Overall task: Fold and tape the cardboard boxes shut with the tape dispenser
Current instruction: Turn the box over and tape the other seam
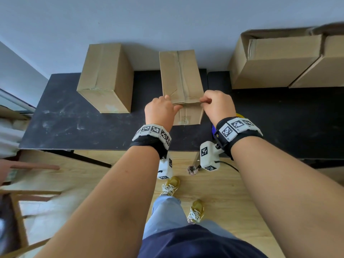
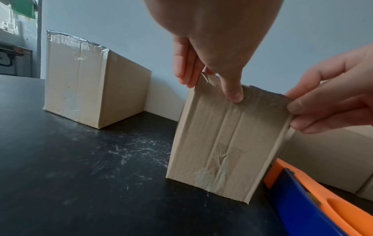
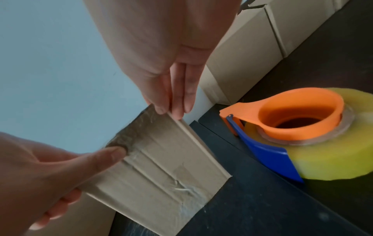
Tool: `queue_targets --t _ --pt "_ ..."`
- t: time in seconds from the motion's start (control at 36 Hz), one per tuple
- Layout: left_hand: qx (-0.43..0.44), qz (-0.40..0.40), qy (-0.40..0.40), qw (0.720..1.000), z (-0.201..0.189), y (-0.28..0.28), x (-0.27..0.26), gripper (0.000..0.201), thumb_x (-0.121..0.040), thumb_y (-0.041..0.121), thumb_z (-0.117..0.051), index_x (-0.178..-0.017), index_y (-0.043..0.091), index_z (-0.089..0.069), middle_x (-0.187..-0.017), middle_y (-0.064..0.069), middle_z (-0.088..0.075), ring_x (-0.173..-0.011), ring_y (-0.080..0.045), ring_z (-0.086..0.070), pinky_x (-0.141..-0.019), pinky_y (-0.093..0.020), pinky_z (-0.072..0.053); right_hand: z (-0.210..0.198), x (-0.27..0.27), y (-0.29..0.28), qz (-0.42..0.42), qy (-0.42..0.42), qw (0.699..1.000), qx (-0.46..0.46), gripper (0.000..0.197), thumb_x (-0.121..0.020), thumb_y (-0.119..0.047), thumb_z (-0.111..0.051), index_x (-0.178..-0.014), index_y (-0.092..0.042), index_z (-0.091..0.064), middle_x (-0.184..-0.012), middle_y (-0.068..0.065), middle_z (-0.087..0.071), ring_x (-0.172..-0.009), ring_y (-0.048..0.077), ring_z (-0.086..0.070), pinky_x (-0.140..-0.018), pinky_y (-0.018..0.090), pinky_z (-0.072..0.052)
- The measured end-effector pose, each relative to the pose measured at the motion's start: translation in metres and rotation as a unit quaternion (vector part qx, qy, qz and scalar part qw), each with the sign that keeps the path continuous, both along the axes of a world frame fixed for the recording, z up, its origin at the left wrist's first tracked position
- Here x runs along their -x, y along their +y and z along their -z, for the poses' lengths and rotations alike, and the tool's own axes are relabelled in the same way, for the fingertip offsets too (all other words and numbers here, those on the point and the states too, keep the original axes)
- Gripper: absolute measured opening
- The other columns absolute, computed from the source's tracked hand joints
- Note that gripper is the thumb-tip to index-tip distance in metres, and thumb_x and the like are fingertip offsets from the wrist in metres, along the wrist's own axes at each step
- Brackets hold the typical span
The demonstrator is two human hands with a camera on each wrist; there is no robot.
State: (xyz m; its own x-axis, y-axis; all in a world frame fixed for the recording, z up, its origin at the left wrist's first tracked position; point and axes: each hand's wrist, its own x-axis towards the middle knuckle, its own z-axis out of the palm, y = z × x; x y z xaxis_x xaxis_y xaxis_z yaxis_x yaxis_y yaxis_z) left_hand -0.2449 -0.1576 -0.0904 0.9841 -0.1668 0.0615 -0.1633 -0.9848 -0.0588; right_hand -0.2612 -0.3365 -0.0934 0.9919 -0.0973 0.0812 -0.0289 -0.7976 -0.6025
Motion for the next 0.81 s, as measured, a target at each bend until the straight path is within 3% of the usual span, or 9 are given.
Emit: queue_targets --t 0.14,0.25,0.33,0.42,0.53,0.61,0.72,0.81 --pt "0.017 -0.011 0.001 1.000 0.000 0.001 0.000 0.052 -0.094 0.060 -0.039 -0.105 0.012 -0.055 -0.091 -0.003 -0.059 -0.084 -0.021 -0.057 -0.059 -0.030 -0.033 0.004 -0.004 0.003 0.014 -0.013 1.000 -0.003 0.010 -0.085 -0.005 -0.061 -0.081 -0.013 -0.067 -0.092 0.005 -0.068 -0.084 0.025 -0.062 -0.071 0.035 -0.050" --pt "0.059 -0.009 0.007 0.998 0.001 0.007 0.001 0.046 -0.097 0.052 -0.041 -0.120 0.014 -0.054 -0.095 -0.003 -0.058 -0.085 -0.020 -0.056 -0.062 -0.030 -0.038 0.003 -0.005 0.002 0.017 -0.011 1.000 -0.013 0.012 -0.086 -0.008 -0.062 -0.082 -0.016 -0.068 -0.095 0.003 -0.070 -0.087 0.023 -0.064 -0.075 0.038 -0.053" --pt "0.114 0.002 0.006 0.993 0.005 0.011 0.006 0.046 -0.098 0.043 -0.045 -0.134 0.014 -0.049 -0.095 -0.003 -0.058 -0.089 -0.021 -0.056 -0.067 -0.031 -0.044 0.005 0.002 0.004 0.028 -0.017 0.999 0.004 0.011 -0.088 -0.014 -0.061 -0.089 -0.020 -0.070 -0.096 0.001 -0.070 -0.086 0.021 -0.064 -0.071 0.033 -0.052" --pt "0.143 0.013 -0.006 0.990 0.008 0.013 0.010 0.043 -0.099 0.032 -0.046 -0.136 0.011 -0.048 -0.094 -0.006 -0.058 -0.090 -0.023 -0.054 -0.068 -0.030 -0.039 0.006 0.010 0.006 0.031 -0.029 0.999 0.012 0.014 -0.090 -0.018 -0.061 -0.098 -0.020 -0.071 -0.098 0.002 -0.070 -0.085 0.021 -0.064 -0.066 0.027 -0.048" --pt "0.138 0.024 0.004 0.990 0.007 0.016 0.009 0.037 -0.100 0.024 -0.042 -0.134 0.010 -0.048 -0.092 -0.006 -0.055 -0.086 -0.022 -0.050 -0.067 -0.028 -0.033 0.005 0.007 0.009 0.029 -0.037 0.998 0.029 0.013 -0.093 -0.013 -0.056 -0.093 -0.014 -0.070 -0.100 0.005 -0.072 -0.087 0.026 -0.064 -0.069 0.031 -0.050" --pt "0.120 0.025 0.016 0.992 0.005 0.017 0.001 0.027 -0.100 0.023 -0.040 -0.121 0.010 -0.052 -0.083 -0.001 -0.044 -0.076 -0.018 -0.042 -0.064 -0.030 -0.032 0.001 0.001 0.012 0.030 -0.027 0.998 0.036 0.012 -0.091 -0.010 -0.058 -0.084 -0.012 -0.068 -0.097 0.005 -0.073 -0.087 0.028 -0.065 -0.070 0.035 -0.052" --pt "0.114 0.038 0.043 0.992 0.001 0.022 -0.009 0.020 -0.101 0.023 -0.039 -0.110 0.011 -0.052 -0.082 0.000 -0.043 -0.075 -0.018 -0.042 -0.063 -0.032 -0.034 -0.003 -0.005 0.013 0.036 -0.008 0.999 0.031 0.012 -0.090 -0.010 -0.060 -0.081 -0.014 -0.067 -0.097 0.003 -0.074 -0.089 0.026 -0.066 -0.072 0.032 -0.052" --pt "0.123 0.045 0.043 0.990 0.002 0.035 -0.011 0.019 -0.101 0.024 -0.040 -0.110 0.011 -0.051 -0.081 0.001 -0.042 -0.074 -0.018 -0.042 -0.062 -0.031 -0.033 -0.009 -0.007 0.023 0.027 0.005 0.999 0.021 0.012 -0.092 -0.010 -0.059 -0.090 -0.013 -0.070 -0.099 0.001 -0.072 -0.091 0.023 -0.065 -0.070 0.027 -0.046"
